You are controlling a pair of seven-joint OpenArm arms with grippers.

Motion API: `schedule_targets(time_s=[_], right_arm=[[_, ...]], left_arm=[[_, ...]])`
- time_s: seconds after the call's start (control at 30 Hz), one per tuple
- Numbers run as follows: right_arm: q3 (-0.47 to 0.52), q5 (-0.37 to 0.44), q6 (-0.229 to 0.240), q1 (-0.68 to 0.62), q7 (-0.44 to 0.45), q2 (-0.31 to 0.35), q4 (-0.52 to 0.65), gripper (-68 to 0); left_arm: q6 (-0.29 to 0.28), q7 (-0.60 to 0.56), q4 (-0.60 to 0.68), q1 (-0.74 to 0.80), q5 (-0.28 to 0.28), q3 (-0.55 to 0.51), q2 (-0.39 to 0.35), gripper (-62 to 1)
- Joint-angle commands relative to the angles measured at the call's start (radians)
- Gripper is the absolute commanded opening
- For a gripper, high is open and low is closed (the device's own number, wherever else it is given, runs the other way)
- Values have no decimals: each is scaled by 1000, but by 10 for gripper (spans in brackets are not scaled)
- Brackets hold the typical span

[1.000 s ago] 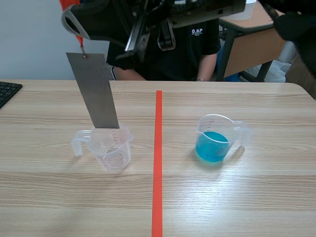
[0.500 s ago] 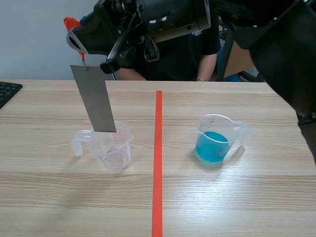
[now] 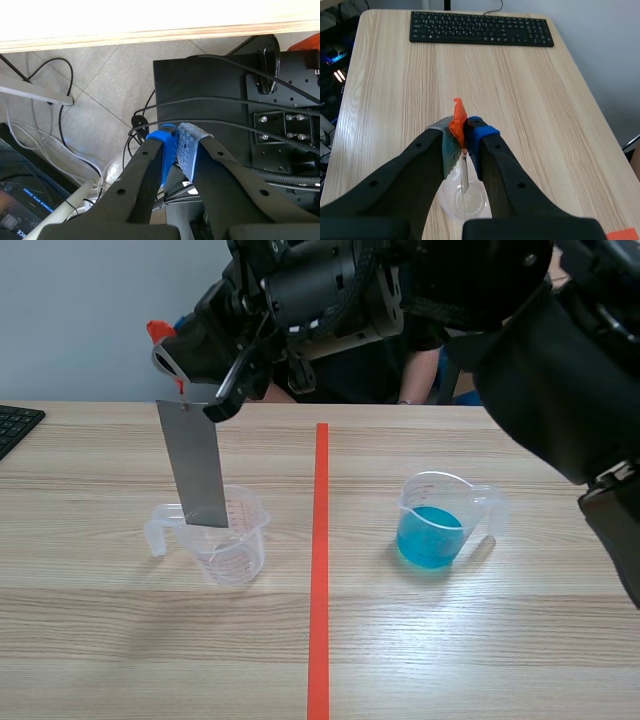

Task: Do the redox reaction experiment.
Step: 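Put the plate into the left beaker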

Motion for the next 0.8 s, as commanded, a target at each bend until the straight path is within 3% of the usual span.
schedule_targets(time_s=[0.0, 0.23, 0.6, 0.77], right_arm=[[-1, 11, 7, 31, 33, -13, -13, -662], [-1, -55, 7, 31, 83, -25, -90, -662], [-23, -168, 7, 31, 236, -32, -227, -662], [-23, -247, 7, 31, 272, -64, -290, -662]], left_arm=[[-3, -11, 10, 2, -3, -7, -3, -564], [-3, -8, 10, 3, -3, -7, -3, -564], [-3, 13, 10, 3, -3, -7, -3, -561], [-3, 12, 10, 3, -3, -7, -3, -454]])
